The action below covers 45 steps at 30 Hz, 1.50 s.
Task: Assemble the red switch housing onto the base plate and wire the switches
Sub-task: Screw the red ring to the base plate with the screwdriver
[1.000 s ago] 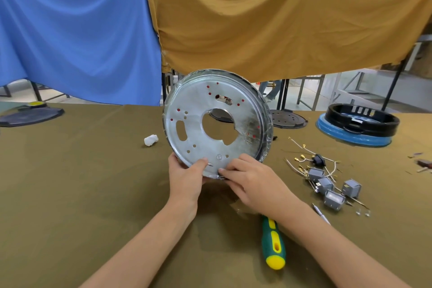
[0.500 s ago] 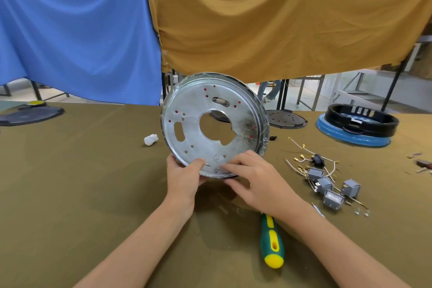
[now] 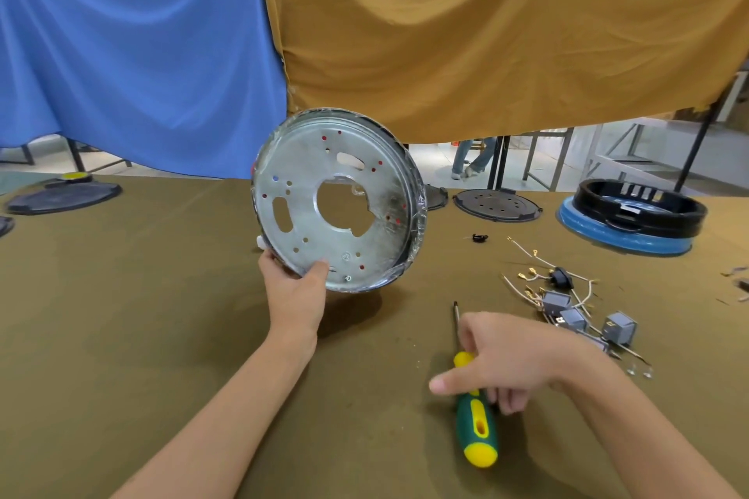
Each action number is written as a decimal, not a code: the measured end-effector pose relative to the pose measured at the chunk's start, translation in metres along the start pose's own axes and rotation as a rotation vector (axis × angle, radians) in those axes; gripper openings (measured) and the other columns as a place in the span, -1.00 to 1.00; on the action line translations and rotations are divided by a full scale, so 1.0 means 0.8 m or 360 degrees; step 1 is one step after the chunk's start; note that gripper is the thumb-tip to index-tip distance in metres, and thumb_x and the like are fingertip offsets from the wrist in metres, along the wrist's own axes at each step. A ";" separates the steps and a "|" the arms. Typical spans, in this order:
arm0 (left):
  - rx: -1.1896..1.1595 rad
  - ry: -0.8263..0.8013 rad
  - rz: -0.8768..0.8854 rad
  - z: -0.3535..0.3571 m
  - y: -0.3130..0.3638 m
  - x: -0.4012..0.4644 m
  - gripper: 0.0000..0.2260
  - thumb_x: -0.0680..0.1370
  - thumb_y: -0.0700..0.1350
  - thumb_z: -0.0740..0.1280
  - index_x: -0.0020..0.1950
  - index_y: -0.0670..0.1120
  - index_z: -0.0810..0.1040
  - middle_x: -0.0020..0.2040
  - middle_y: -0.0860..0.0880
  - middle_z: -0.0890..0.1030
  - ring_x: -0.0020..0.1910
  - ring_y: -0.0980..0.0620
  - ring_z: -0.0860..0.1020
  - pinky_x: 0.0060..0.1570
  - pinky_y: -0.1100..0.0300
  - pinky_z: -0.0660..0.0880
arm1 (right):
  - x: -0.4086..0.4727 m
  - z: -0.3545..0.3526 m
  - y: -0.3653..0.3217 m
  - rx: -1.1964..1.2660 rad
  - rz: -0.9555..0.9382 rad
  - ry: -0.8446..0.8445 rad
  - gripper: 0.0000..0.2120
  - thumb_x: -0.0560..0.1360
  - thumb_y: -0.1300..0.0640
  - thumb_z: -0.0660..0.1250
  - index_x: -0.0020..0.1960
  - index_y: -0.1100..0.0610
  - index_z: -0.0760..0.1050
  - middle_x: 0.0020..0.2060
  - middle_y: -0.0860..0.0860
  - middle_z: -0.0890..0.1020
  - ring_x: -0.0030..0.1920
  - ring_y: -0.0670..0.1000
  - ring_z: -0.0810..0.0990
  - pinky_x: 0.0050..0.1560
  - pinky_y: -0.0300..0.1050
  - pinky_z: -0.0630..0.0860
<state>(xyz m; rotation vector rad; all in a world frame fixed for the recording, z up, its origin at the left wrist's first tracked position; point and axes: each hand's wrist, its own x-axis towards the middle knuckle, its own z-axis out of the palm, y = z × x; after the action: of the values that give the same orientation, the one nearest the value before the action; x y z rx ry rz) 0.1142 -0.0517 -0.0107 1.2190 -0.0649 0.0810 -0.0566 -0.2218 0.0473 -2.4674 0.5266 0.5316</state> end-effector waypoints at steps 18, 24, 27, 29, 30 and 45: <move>0.0171 0.0014 0.0262 -0.007 -0.005 0.008 -0.46 0.49 -0.33 0.41 0.40 -0.09 0.28 0.13 0.06 0.55 0.11 0.09 0.59 0.15 0.21 0.53 | 0.031 0.022 -0.002 0.0847 -0.0951 0.0876 -0.89 0.56 0.11 0.38 0.04 0.00 0.47 -0.13 -0.05 0.68 -0.35 -0.02 0.46 -0.30 -0.12 0.45; 0.0165 -0.0011 0.0296 -0.009 -0.003 0.013 -0.45 0.50 -0.35 0.40 0.39 -0.04 0.27 0.14 0.12 0.54 0.14 0.10 0.58 0.24 0.15 0.49 | 0.033 0.015 0.008 0.0622 -0.1014 0.1034 -0.91 0.43 0.04 0.52 -0.08 -0.06 0.66 -0.26 -0.11 0.70 -0.21 0.06 0.60 -0.16 -0.03 0.51; 0.0152 -0.0010 0.0283 -0.012 -0.004 0.015 -0.46 0.50 -0.35 0.40 0.36 -0.01 0.28 0.13 0.14 0.54 0.14 0.12 0.58 0.24 0.13 0.51 | 0.035 0.011 0.013 0.0588 -0.0992 0.1026 -0.92 0.41 0.01 0.53 -0.10 -0.07 0.69 -0.27 -0.09 0.71 -0.23 0.11 0.59 -0.19 0.02 0.53; 0.0116 0.0000 0.0251 -0.013 -0.003 0.016 -0.47 0.49 -0.35 0.41 0.34 -0.01 0.29 0.12 0.13 0.54 0.16 0.07 0.59 0.23 0.11 0.52 | 0.035 0.008 0.016 0.0604 -0.0981 0.1017 -0.91 0.40 0.00 0.53 -0.10 -0.07 0.70 -0.26 -0.08 0.71 -0.23 0.13 0.59 -0.21 0.01 0.52; 0.0083 0.0004 0.0221 -0.013 -0.003 0.017 -0.47 0.49 -0.35 0.41 0.34 -0.01 0.29 0.12 0.12 0.55 0.17 0.05 0.59 0.23 0.08 0.53 | 0.036 0.007 0.017 0.0616 -0.0979 0.1015 -0.91 0.40 0.00 0.54 -0.10 -0.07 0.71 -0.26 -0.07 0.72 -0.22 0.13 0.60 -0.21 -0.01 0.51; -0.0075 0.0015 0.0056 -0.011 -0.003 0.019 -0.46 0.49 -0.35 0.40 0.40 -0.11 0.30 0.20 -0.04 0.56 0.19 -0.04 0.59 0.26 -0.14 0.52 | 0.043 0.008 0.020 0.0584 -0.0996 0.1009 -0.91 0.41 0.04 0.53 -0.09 -0.07 0.70 -0.26 -0.11 0.71 -0.20 0.17 0.61 -0.18 0.07 0.54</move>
<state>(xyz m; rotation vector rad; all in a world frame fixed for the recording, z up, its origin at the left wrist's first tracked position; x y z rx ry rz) 0.1295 -0.0438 -0.0142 1.1702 -0.0795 0.1153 -0.0367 -0.2388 0.0188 -2.2304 0.0425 -0.5617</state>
